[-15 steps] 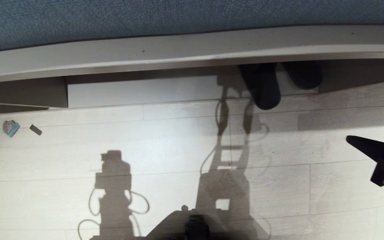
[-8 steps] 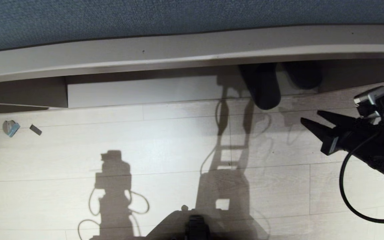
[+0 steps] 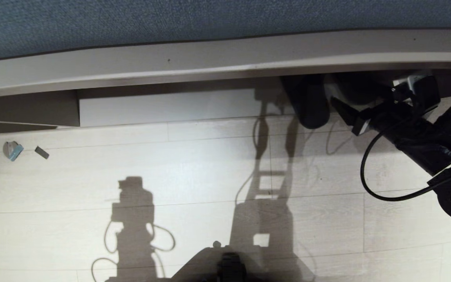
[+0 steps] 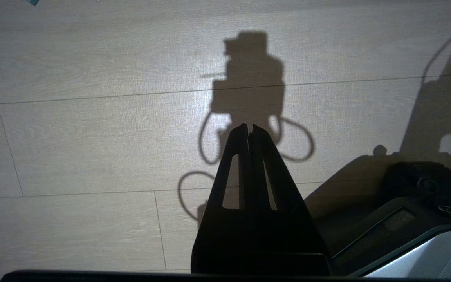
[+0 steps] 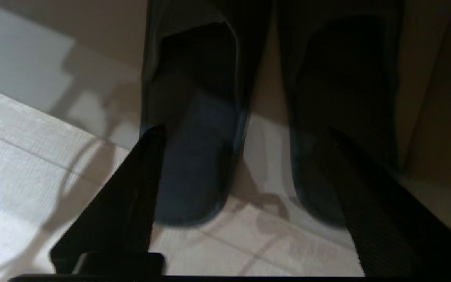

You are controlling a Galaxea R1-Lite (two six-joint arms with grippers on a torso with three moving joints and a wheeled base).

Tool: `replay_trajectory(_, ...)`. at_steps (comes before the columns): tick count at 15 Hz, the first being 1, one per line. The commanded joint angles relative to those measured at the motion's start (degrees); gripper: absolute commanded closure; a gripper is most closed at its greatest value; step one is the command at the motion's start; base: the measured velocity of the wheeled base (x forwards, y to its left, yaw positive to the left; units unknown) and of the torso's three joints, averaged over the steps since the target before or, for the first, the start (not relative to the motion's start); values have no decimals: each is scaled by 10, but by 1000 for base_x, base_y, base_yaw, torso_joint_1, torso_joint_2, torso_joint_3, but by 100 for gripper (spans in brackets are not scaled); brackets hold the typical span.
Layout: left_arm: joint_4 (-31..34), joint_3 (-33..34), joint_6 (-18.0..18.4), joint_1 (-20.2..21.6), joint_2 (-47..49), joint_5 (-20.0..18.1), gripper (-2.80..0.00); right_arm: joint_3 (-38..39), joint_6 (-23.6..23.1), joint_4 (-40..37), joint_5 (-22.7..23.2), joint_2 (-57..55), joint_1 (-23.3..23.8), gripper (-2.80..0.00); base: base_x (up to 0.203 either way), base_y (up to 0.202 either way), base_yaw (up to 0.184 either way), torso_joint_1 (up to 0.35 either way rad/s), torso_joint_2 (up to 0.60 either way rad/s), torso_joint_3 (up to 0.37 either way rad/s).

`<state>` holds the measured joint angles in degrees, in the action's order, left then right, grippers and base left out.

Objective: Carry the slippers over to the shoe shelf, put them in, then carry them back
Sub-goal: Pick up the slippers in the shoe cabinet

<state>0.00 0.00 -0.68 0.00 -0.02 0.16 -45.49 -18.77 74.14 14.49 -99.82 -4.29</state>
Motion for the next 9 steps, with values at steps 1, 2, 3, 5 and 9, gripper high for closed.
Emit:
replay_trajectory(1,0,0,0,0,0,0,0,-24,-1,7,2,-33,0,-280,0,0,0,0,0,0)
replay_trajectory(2,0,0,0,0,0,0,0,-39,0,16,4,-45,0,-280,0,0,0,0,0,0)
replay_trajectory(3,0,0,0,0,0,0,0,-59,2,33,6,-60,0,-280,0,0,0,0,0,0)
replay_trajectory(5,0,0,0,0,0,0,0,-88,2,52,8,-83,0,-280,0,0,0,0,0,0)
replay_trajectory(9,0,0,0,0,0,0,0,-147,12,62,8,-119,-1,-280,0,0,0,0,0,0)
